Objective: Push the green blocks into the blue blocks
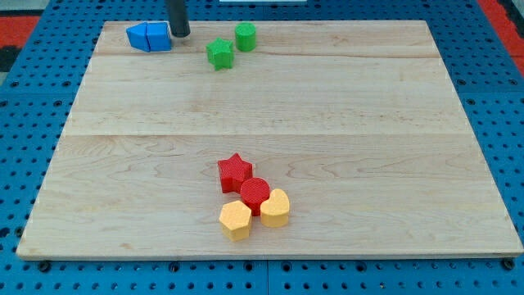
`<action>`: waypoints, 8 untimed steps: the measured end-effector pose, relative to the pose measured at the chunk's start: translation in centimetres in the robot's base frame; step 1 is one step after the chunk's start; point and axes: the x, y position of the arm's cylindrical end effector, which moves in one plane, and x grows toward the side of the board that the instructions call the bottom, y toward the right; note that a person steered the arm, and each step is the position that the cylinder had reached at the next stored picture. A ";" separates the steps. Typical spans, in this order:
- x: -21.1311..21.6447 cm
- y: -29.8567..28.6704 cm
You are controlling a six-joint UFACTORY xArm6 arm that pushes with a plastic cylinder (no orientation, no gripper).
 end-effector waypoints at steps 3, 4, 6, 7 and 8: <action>1.9 16.5; 5.2 14.7; 3.5 6.5; 1.2 6.5; 1.2 2.8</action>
